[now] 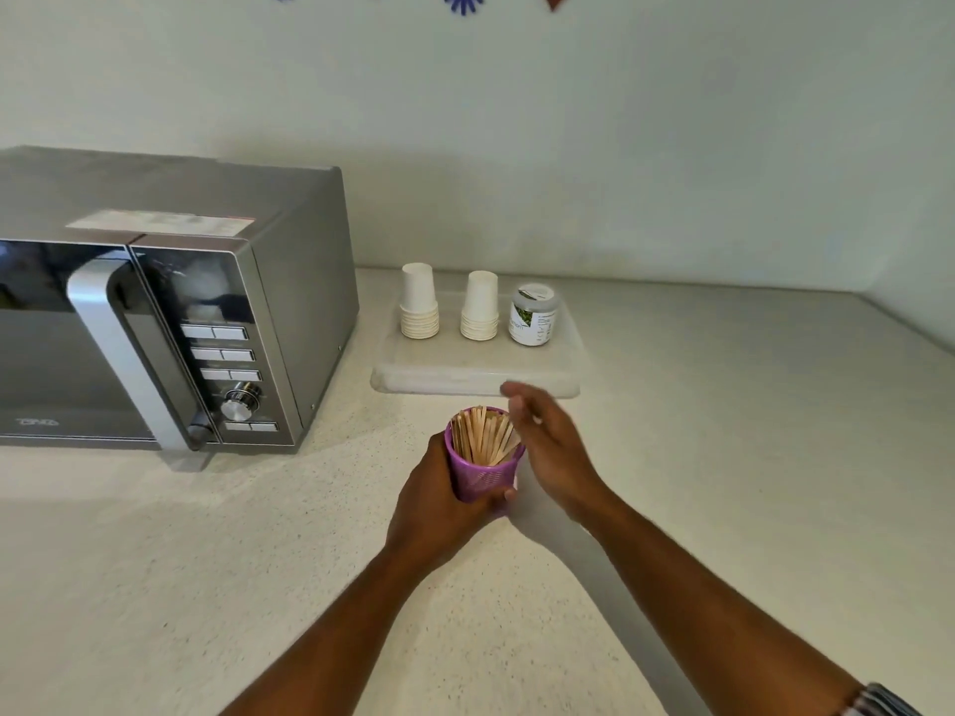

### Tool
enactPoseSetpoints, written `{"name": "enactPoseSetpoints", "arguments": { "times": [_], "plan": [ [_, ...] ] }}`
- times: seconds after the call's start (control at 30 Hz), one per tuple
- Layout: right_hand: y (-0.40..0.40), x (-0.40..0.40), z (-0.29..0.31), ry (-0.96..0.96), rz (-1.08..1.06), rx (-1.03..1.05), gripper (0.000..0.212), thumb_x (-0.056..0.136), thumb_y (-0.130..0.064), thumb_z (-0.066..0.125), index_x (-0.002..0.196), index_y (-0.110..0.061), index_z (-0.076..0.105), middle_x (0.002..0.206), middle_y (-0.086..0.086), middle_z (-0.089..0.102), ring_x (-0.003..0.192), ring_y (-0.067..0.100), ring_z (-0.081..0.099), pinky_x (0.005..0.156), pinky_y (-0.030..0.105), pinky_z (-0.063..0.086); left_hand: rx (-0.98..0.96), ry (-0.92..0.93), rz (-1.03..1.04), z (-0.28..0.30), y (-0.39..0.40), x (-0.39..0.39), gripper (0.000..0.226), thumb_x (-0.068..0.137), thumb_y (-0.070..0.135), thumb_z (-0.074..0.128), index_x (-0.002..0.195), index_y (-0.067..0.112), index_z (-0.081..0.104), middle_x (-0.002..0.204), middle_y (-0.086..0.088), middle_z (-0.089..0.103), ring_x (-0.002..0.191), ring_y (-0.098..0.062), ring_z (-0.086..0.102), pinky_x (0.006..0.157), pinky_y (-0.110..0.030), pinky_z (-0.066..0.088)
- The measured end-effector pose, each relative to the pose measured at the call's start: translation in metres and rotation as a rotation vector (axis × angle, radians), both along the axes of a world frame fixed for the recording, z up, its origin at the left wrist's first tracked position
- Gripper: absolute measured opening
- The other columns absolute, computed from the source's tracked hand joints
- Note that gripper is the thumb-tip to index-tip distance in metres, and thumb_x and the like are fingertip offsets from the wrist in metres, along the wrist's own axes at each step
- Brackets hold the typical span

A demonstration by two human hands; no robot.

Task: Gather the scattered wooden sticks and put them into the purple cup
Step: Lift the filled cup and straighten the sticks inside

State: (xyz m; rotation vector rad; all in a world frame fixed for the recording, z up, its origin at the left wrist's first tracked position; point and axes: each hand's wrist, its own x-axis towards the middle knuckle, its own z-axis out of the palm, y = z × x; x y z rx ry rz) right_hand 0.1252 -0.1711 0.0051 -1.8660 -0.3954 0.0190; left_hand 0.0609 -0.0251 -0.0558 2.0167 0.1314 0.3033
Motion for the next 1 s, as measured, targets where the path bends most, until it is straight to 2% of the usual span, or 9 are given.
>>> {"name": "enactPoseSetpoints", "arguments": {
  "times": [0.1,0.23,0.37,0.43,0.57,0.7,0.77,0.87,1.0],
  "plan": [
    [-0.003,-0.014,-0.018,-0.017,0.169,-0.120,0.063,0.095,-0.067,0.036,0.151,-0.038,0.040,0.149,-0.025,0.044,0.129,-0.010,0.046,0.105,0.014,0.041,0.033,-0.008,-0.027,0.003,-0.005,-0.007,0.100,0.065,0.065,0.085,0.145,0.042,0.031,0.135,0.025,0.051,0.117,-0.005,0.058,0.091,-0.024,0.058],
    [-0.015,-0.019,-0.015,-0.094,0.231,-0.151,0.080,0.089,-0.078,0.035,0.158,-0.040,0.021,0.160,-0.031,0.025,0.138,-0.021,0.027,0.107,0.004,0.030,-0.151,-0.021,-0.128,0.001,-0.014,-0.015,0.094,0.077,0.024,0.089,0.152,0.021,0.032,0.148,0.003,0.049,0.132,-0.017,0.052,0.104,-0.041,0.053],
    [-0.025,-0.030,-0.017,0.125,0.011,0.216,0.069,0.094,-0.066,0.028,0.154,-0.031,0.032,0.157,-0.011,0.042,0.141,0.011,0.045,0.099,0.016,0.045,-0.468,0.028,-0.196,0.006,-0.021,-0.025,0.095,0.070,0.059,0.084,0.149,0.038,0.035,0.142,0.016,0.052,0.127,-0.013,0.057,0.097,-0.036,0.057],
    [-0.022,-0.044,-0.022,0.263,-0.051,0.378,0.064,0.096,-0.058,0.025,0.148,-0.025,0.044,0.147,-0.004,0.056,0.135,0.020,0.054,0.094,0.021,0.050,-0.563,0.015,-0.093,0.016,-0.026,-0.025,0.085,0.076,0.077,0.059,0.148,0.039,0.036,0.143,0.014,0.052,0.126,-0.011,0.057,0.096,-0.032,0.056],
    [-0.004,-0.066,-0.016,0.365,-0.087,0.506,0.066,0.097,-0.058,0.027,0.131,-0.014,0.063,0.119,0.004,0.075,0.104,0.015,0.075,0.074,0.021,0.059,-0.638,-0.003,0.076,0.029,-0.048,-0.020,0.059,0.092,0.068,0.029,0.131,0.033,0.057,0.126,0.002,0.067,0.110,-0.015,0.068,0.092,-0.036,0.059],
    [0.000,-0.075,-0.014,0.283,-0.185,0.552,0.057,0.084,-0.078,0.034,0.119,-0.046,0.064,0.111,-0.014,0.073,0.095,0.009,0.074,0.064,0.013,0.056,-0.653,-0.107,0.144,0.042,-0.070,-0.030,0.061,0.078,0.089,0.032,0.121,0.053,0.057,0.109,0.023,0.068,0.099,0.005,0.067,0.067,-0.014,0.055],
    [-0.001,-0.075,-0.017,0.283,-0.179,0.602,0.042,0.089,-0.072,0.038,0.111,-0.053,0.068,0.108,-0.019,0.075,0.100,0.006,0.073,0.067,0.015,0.057,-0.684,-0.132,0.147,0.043,-0.075,-0.031,0.054,0.086,0.080,0.035,0.125,0.048,0.057,0.112,0.022,0.068,0.105,-0.004,0.067,0.071,-0.018,0.057],
    [-0.003,-0.075,-0.021,0.407,-0.170,0.712,0.050,0.095,-0.060,0.045,0.126,-0.029,0.068,0.123,0.004,0.073,0.115,0.022,0.070,0.080,0.030,0.060,-0.740,-0.139,0.160,0.041,-0.079,-0.033,0.036,0.101,0.051,0.038,0.123,0.034,0.061,0.110,0.014,0.071,0.105,-0.008,0.069,0.074,-0.022,0.059],
    [-0.006,-0.072,-0.023,0.449,-0.169,0.773,0.059,0.084,-0.061,0.056,0.127,-0.022,0.068,0.124,0.009,0.072,0.116,0.027,0.069,0.081,0.031,0.060,-0.790,-0.108,0.153,0.042,-0.084,-0.033,0.034,0.100,0.050,0.039,0.119,0.034,0.063,0.103,0.016,0.073,0.099,-0.003,0.069,0.066,-0.018,0.057]
  ]
}}
